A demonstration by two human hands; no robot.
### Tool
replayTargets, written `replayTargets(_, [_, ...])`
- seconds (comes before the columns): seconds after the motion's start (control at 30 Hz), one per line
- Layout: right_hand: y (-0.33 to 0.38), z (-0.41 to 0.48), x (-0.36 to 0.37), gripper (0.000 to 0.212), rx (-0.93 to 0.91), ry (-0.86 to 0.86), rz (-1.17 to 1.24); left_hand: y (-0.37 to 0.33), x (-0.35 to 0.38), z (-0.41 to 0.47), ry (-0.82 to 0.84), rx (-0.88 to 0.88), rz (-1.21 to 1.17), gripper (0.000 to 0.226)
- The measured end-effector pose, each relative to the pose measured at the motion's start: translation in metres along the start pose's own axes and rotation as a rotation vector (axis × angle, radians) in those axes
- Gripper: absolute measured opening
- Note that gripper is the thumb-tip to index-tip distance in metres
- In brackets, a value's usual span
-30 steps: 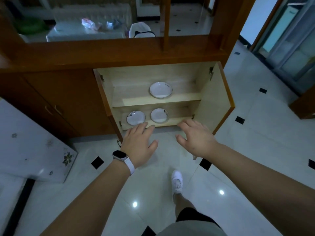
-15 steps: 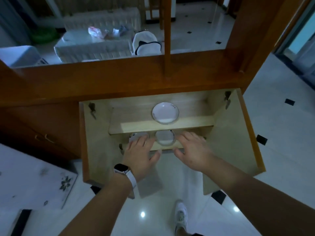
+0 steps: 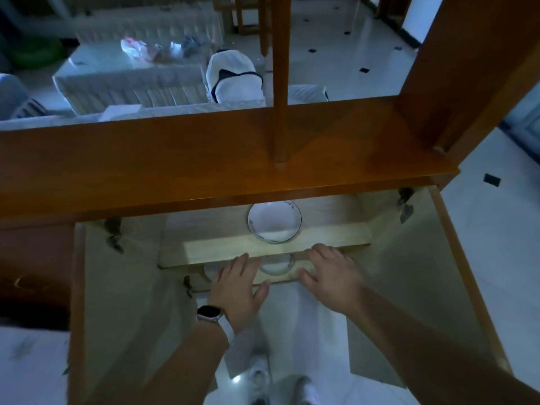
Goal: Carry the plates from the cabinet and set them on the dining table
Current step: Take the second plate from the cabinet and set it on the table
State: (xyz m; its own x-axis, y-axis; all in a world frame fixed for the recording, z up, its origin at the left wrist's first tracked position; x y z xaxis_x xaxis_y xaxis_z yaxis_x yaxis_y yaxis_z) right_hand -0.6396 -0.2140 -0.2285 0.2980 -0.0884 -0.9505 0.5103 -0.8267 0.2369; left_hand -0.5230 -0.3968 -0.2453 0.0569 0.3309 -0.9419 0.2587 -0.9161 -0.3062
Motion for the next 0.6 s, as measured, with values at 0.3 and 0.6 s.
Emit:
replayTargets(0.3, [-0.016, 0.086, 0.091, 0.055, 0.042, -0.049, 0.053, 0.056, 0.094, 0.085, 0.086, -0.007, 0.023, 0.06])
replayTargets(0.6, [-0.067, 0.182, 0.201, 0.046, 0.072, -0.244, 0.158, 0.113, 0.198, 0.181, -0.189, 0.027, 0.059, 0.053])
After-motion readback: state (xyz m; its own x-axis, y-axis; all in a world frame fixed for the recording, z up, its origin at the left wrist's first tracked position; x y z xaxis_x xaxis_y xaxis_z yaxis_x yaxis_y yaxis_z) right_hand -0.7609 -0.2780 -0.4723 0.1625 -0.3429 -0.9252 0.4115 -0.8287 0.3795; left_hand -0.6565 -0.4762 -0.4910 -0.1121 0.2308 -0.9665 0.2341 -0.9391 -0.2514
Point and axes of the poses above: each hand's wrist, its own z-axis towards the middle knuckle, its own x-axis out of the palm, y = z × x, the point moved 2 cm from there along z, towards the middle knuckle, and after that the axes turned 5 degrees about x, right-handed, at the moved point
